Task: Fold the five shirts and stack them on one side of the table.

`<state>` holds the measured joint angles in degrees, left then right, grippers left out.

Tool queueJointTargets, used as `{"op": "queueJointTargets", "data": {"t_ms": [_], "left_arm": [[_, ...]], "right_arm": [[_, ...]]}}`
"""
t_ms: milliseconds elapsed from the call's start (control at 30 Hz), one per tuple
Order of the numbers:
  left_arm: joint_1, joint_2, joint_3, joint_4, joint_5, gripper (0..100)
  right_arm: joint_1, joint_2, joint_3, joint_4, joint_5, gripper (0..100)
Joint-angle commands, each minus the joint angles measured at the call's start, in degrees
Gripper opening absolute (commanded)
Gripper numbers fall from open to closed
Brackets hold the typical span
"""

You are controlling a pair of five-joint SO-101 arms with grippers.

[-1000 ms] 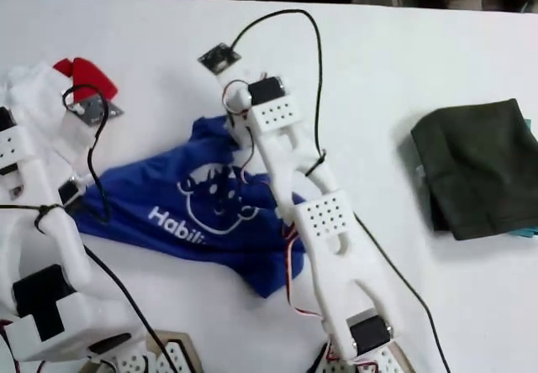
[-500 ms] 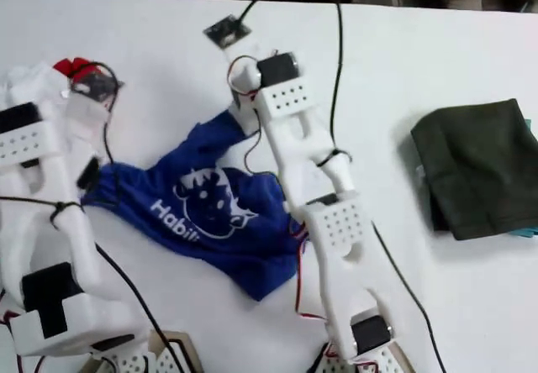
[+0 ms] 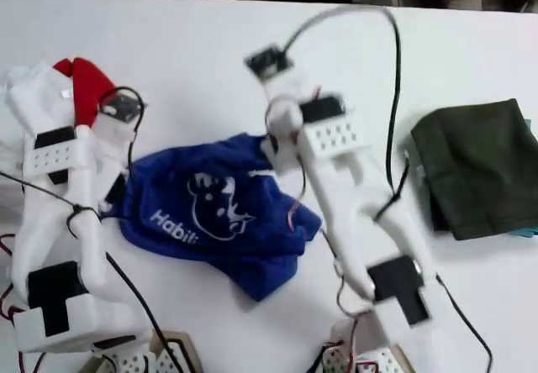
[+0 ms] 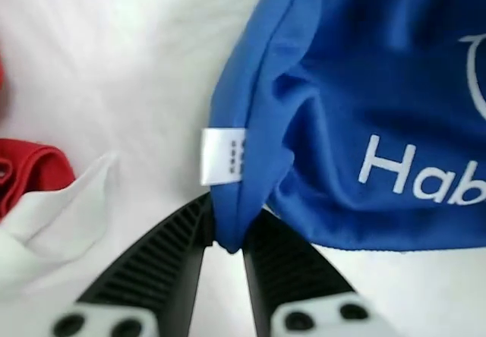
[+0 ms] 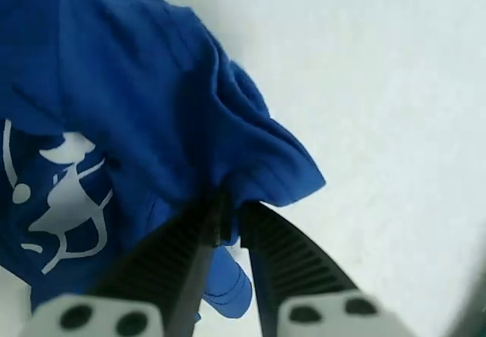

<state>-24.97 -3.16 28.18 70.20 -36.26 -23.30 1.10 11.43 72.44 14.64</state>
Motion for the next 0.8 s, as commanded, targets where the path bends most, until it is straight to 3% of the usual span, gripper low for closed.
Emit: {"op": "queueJointTargets", "data": {"t_ms": [0,200,400,467,767], "left_arm": [[1.3,-3.0,0.0,-0.7,1.1,3],[1.7,-3.0,0.0,-0.8,1.1,3],[1.7,-3.0,0.1,-0.8,1.1,3],[1.7,-3.0,0.1,-0.8,1.2,3],[1.7,-3.0,0.2,-0.8,1.3,3]], "right_arm": [[-1.3,-7.1,16.7,-11.6,-0.1,2.2],[-1.0,-6.9,21.6,-13.1,4.7,3.1],[3.0,-10.6,13.2,-6.3,7.2,19.6],[5.1,-11.8,10.7,-6.5,7.2,20.4],[7.3,-5.0,3.8,-10.5,-1.1,17.6]]}}
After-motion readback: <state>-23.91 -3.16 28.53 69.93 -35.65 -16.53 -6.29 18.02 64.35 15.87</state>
